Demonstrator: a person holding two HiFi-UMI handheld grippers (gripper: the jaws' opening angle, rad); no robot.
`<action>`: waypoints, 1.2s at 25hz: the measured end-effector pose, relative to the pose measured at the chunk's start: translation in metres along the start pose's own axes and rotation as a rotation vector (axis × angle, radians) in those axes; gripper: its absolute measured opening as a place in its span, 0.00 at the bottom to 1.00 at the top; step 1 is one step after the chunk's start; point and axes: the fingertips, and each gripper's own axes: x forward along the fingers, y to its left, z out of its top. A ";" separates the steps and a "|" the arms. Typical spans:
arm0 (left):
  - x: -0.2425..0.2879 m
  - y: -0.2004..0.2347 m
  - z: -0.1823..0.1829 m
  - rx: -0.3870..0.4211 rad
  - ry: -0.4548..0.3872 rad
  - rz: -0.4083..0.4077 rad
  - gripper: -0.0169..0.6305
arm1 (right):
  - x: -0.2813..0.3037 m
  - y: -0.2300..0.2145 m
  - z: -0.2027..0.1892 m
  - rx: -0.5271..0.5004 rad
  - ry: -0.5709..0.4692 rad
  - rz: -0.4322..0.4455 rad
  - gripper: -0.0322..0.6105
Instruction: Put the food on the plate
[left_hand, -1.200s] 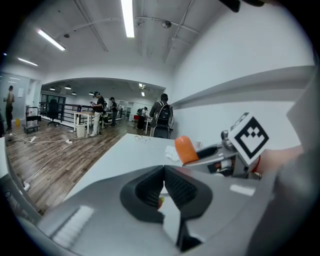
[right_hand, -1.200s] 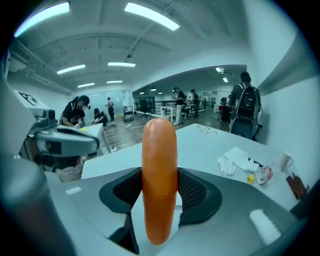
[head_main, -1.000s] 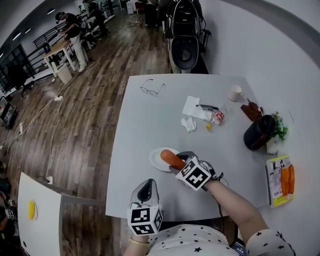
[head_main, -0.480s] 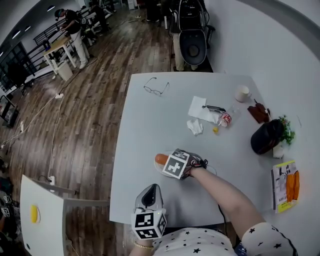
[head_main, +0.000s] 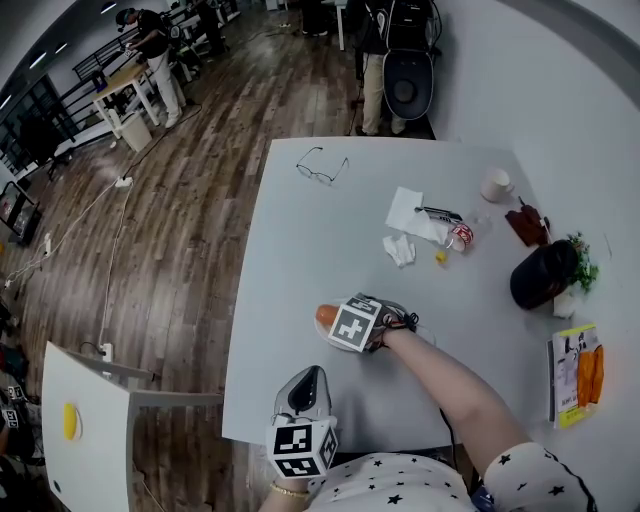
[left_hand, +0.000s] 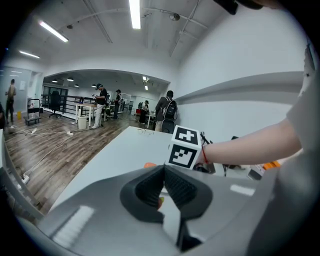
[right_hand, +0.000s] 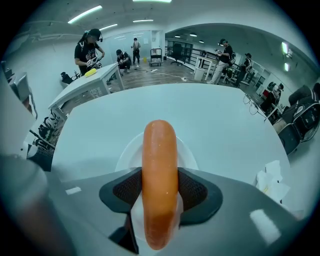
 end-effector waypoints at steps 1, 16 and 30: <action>0.000 -0.001 0.000 0.001 -0.001 -0.003 0.04 | -0.001 0.000 0.000 0.000 -0.009 -0.004 0.39; -0.006 -0.018 0.008 0.034 -0.025 -0.046 0.04 | -0.136 0.024 0.012 0.604 -0.688 -0.092 0.18; -0.019 -0.047 0.007 0.081 -0.041 -0.104 0.04 | -0.217 0.090 -0.036 0.856 -0.938 -0.238 0.05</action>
